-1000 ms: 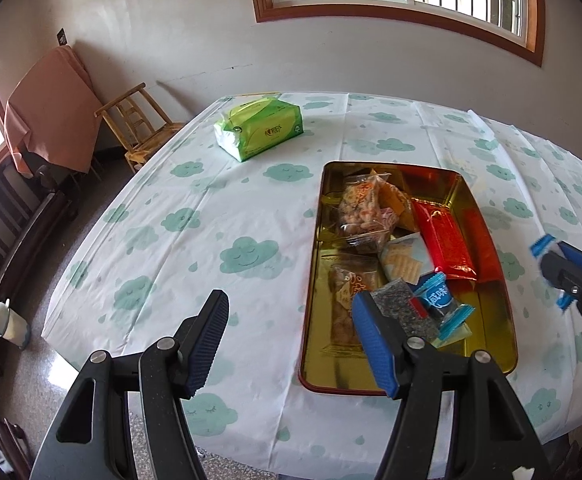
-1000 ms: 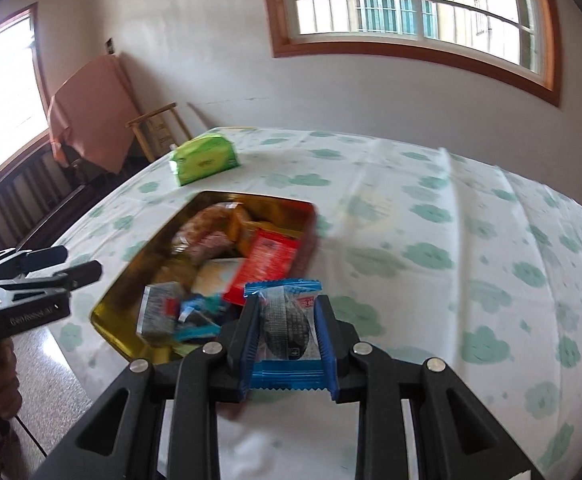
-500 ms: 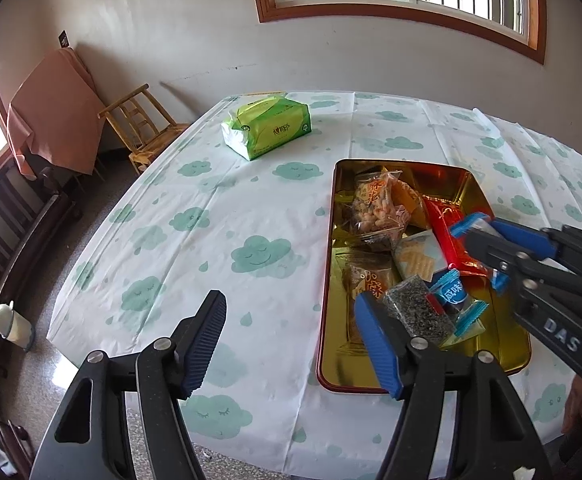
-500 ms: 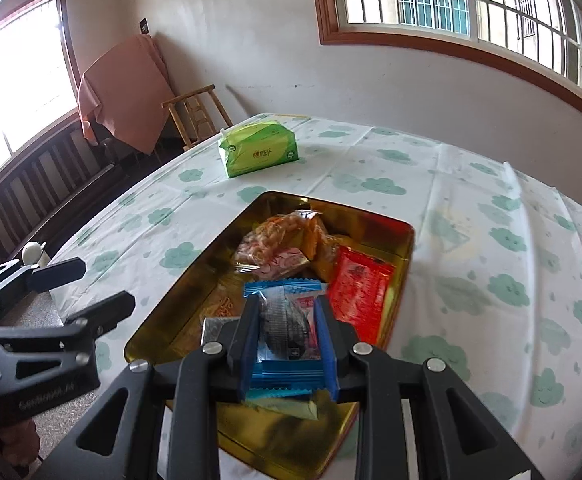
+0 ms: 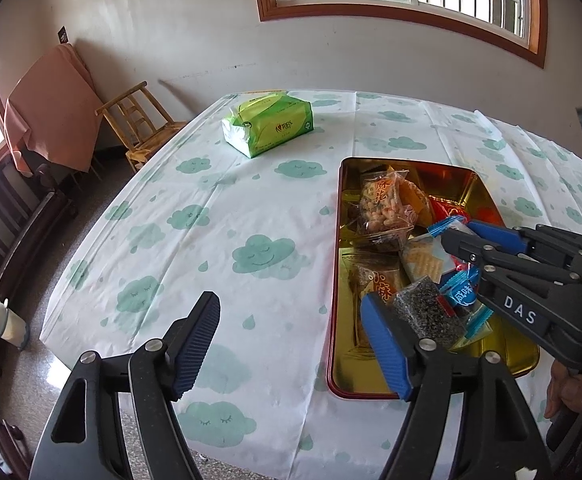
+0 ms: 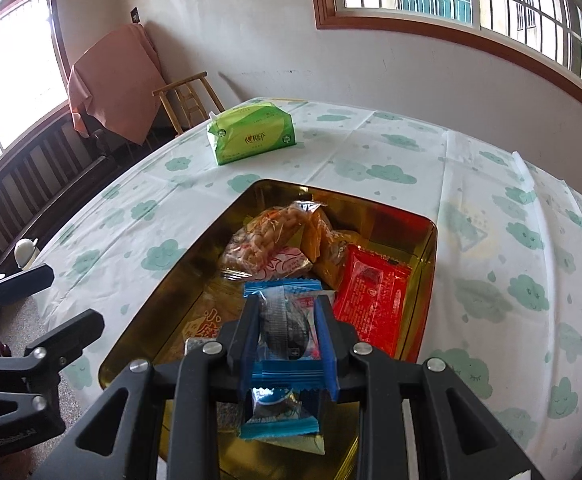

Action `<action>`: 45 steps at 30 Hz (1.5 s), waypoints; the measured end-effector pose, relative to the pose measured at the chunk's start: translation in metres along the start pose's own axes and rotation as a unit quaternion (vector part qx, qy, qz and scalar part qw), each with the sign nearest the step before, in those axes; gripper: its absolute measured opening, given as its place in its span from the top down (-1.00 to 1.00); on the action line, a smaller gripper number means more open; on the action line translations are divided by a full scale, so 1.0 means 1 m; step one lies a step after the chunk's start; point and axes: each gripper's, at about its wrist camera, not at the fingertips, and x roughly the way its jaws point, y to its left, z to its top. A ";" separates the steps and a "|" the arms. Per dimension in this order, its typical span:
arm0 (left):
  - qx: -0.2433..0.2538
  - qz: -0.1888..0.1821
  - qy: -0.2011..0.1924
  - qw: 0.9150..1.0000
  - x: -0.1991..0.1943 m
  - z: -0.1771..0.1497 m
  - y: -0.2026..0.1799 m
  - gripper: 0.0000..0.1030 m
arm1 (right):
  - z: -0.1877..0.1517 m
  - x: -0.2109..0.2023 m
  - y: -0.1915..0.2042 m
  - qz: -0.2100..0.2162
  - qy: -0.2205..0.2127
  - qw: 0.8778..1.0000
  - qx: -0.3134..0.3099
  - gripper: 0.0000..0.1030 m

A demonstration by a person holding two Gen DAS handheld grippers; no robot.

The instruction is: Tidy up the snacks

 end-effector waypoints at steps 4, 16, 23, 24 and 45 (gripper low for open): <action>-0.001 -0.002 -0.001 1.000 0.003 -0.001 0.002 -0.39 | 0.000 0.008 0.000 -0.002 0.005 1.000 0.001 0.47; 0.000 -0.002 -0.012 1.000 0.008 -0.001 0.004 -0.50 | 0.001 0.017 0.001 -0.002 0.009 1.000 0.005 0.47; 0.001 -0.002 -0.009 1.000 0.009 -0.001 0.003 -0.51 | 0.001 0.020 0.005 0.003 0.008 1.000 -0.001 0.44; 0.002 -0.002 -0.009 1.000 0.010 -0.001 0.003 -0.51 | 0.001 0.020 0.005 0.003 0.006 1.000 -0.002 0.44; -0.016 -0.002 -0.056 0.998 -0.007 -0.006 0.004 -0.52 | -0.015 -0.057 0.022 -0.008 -0.103 0.994 -0.028 0.25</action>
